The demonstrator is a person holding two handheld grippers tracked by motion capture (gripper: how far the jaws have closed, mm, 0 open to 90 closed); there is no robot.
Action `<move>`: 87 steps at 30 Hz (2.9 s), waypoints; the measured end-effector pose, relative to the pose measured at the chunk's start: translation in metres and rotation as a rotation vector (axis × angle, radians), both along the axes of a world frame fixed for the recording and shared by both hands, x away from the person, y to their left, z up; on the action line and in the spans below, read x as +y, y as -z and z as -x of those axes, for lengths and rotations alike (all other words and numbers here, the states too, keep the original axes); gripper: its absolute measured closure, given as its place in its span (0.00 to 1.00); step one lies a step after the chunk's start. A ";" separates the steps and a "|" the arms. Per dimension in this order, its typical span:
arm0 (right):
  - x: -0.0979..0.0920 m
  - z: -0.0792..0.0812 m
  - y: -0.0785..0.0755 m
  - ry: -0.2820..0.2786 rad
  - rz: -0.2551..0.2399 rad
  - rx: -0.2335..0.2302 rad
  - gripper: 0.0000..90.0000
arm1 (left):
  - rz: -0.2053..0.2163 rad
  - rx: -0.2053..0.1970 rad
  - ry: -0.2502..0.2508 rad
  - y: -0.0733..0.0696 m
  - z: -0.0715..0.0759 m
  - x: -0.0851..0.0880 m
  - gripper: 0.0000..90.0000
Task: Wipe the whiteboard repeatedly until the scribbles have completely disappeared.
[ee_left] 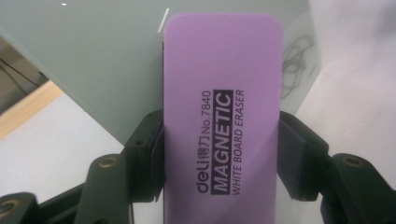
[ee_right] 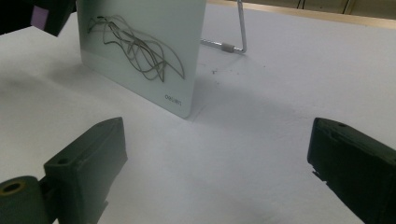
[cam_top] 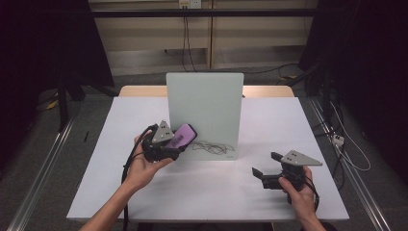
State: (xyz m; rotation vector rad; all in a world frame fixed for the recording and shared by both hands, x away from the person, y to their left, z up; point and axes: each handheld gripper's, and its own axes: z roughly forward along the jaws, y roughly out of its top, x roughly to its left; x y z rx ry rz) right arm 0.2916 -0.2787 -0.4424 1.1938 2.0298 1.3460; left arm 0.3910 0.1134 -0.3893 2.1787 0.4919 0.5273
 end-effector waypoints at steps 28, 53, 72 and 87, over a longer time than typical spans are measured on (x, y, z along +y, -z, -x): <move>0.000 0.000 0.000 -0.004 -0.004 0.001 0.05 | -0.147 -0.157 0.030 0.020 0.015 -0.018 0.46; 0.001 0.000 0.000 -0.007 -0.007 0.004 0.05 | -0.198 -0.127 0.102 0.040 0.022 -0.040 0.46; 0.000 0.001 0.000 -0.003 -0.009 0.010 0.05 | -0.058 -0.095 0.026 0.020 0.009 -0.012 0.46; 0.001 0.001 -0.001 -0.004 -0.009 0.010 0.05 | -0.076 -0.071 0.071 0.031 0.013 -0.030 0.46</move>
